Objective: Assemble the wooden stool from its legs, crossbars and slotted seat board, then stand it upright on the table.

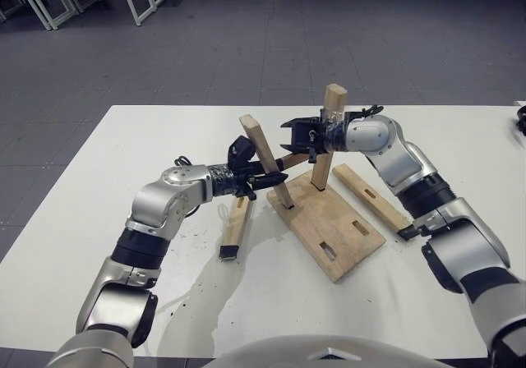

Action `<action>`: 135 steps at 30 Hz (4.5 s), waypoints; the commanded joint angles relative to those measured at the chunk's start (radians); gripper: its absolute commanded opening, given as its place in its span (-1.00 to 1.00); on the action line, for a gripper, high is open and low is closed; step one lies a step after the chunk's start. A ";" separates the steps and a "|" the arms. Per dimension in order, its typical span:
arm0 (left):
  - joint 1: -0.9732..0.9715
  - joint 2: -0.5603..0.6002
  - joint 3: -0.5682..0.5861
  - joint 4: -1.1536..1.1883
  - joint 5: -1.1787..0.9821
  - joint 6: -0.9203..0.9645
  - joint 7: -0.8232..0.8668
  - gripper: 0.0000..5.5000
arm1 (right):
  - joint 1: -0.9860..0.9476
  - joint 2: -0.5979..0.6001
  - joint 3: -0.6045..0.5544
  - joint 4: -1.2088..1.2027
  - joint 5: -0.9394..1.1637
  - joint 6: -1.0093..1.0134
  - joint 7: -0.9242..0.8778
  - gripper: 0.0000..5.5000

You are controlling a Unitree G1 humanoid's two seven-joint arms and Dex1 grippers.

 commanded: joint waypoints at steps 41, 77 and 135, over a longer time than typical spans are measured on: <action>0.001 0.031 0.044 -0.112 0.078 0.080 0.035 0.09 | 0.261 -0.103 -0.222 -0.488 -0.011 0.231 -0.087 -0.96; 0.521 -0.028 0.544 0.223 0.234 -0.440 0.248 -0.22 | 0.749 -0.295 -0.368 -0.661 0.238 0.401 0.016 -0.96; 0.218 -0.058 0.223 -0.480 0.365 -0.615 0.256 0.09 | -0.101 0.071 -0.703 -0.468 2.022 0.975 -0.958 -0.85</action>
